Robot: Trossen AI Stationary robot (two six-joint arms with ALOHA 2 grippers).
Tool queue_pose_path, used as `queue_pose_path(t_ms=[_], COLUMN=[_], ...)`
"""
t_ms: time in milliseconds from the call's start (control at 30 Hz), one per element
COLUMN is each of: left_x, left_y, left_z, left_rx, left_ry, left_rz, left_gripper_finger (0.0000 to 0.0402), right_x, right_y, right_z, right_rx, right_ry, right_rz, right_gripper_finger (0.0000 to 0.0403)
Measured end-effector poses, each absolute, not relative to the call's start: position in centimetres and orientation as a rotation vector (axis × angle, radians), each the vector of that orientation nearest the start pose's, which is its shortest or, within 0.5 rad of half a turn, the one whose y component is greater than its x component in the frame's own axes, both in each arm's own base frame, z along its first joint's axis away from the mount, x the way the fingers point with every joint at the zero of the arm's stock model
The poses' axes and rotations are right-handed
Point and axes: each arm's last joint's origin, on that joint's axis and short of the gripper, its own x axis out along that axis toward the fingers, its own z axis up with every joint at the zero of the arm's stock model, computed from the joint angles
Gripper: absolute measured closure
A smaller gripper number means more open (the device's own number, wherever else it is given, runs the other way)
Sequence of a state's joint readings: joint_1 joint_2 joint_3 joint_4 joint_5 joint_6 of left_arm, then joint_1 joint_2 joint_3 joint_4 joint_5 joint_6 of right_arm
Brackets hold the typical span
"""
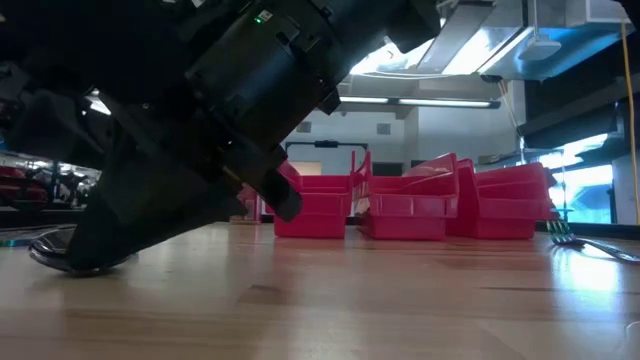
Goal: Sort silverware
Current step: Put the black spoon into the center red bin
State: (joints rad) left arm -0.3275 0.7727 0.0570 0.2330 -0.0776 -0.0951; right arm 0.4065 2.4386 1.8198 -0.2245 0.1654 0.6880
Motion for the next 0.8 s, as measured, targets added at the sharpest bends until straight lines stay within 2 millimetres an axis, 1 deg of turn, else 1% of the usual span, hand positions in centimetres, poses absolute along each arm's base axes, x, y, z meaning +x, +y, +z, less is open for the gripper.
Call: queue_pose_path(t_ms=[133,233,333,500,600,700,800], left_x=[13.2,13.0,13.0,13.0,12.9,12.6,12.5], left_y=[-4.2,-4.2,-4.3,-4.2,-4.1,-3.9,-3.9], left_z=[12.3,12.0,12.0,12.1,12.0,11.6,11.7], left_rx=[0.032,0.070,0.077,0.047,-0.069,-0.290,-0.499], left_ry=[0.529,0.566,0.567,0.564,0.584,0.647,0.663], left_rz=[-0.224,-0.241,-0.266,-0.243,-0.166,-0.064,-0.014], left_gripper_finger=[0.0401,0.0390,0.0364,0.0299,0.0263,0.0238,0.0227], right_x=[47.9,47.9,47.9,47.9,47.9,47.9,47.9], right_y=[20.1,20.1,20.1,20.1,20.1,20.1,20.1], right_z=[10.9,10.9,10.9,10.9,10.9,10.9,10.9], right_rx=[0.408,0.408,0.409,0.420,0.421,0.421,0.421], right_ry=[0.844,0.845,0.845,0.845,0.845,0.845,0.845], right_rz=[-0.061,-0.061,-0.061,-0.067,-0.067,-0.068,-0.068], right_gripper_finger=[0.0403,0.0403,0.0403,0.0403,0.0403,0.0403,0.0403])
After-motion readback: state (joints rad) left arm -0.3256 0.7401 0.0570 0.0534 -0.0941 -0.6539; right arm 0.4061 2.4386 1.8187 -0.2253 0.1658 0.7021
